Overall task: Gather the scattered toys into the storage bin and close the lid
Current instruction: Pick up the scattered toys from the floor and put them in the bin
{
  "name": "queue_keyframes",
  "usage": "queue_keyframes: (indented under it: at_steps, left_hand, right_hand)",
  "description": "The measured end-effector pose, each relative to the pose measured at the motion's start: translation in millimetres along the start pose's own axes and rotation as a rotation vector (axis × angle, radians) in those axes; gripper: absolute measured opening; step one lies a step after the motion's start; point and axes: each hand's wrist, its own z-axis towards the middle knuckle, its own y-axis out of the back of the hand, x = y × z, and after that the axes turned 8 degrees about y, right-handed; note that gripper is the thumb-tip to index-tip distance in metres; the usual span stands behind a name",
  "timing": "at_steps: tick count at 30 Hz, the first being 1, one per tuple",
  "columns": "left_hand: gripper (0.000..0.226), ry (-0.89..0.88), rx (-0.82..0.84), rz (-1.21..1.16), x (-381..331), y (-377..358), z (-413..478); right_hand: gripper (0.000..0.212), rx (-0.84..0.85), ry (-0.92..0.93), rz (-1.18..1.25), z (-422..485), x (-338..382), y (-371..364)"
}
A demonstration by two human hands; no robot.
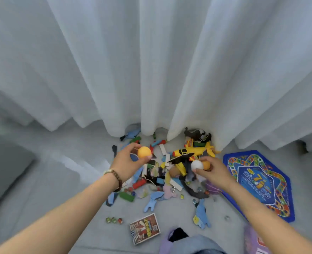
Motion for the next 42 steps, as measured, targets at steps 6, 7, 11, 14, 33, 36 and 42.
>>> queue_keyframes:
  at_steps: [6, 7, 11, 14, 33, 36, 42]
  left_hand:
    - [0.025, 0.027, -0.194, -0.104, -5, 155, -71]
    - [0.023, 0.028, -0.24, -0.117, 0, 183, -87]
    - [0.018, 0.043, -0.472, -0.127, 39, 289, -156]
    - [0.02, 0.103, -0.599, -0.189, 81, 355, -200]
    - [0.035, 0.373, -0.732, -0.224, 219, 429, -220]
    - [0.03, 0.252, -0.766, -0.108, 181, 419, -217]
    - [0.03, -0.039, -0.605, 0.148, 86, 354, -199]
  right_hand:
    - [0.03, 0.132, 0.305, 0.054, -5, 196, -19]
    - [0.028, 0.171, 0.376, 0.056, -11, 237, -31]
    - [0.029, 0.288, 0.629, 0.046, -45, 380, -104]
    - [0.03, 0.374, 0.754, 0.069, -74, 458, -171]
    - [0.048, 0.346, 0.978, -0.421, -55, 516, -332]
    - [0.047, 0.307, 0.929, -0.384, -46, 496, -284]
    - [0.049, 0.272, 0.774, -0.43, -34, 421, -171]
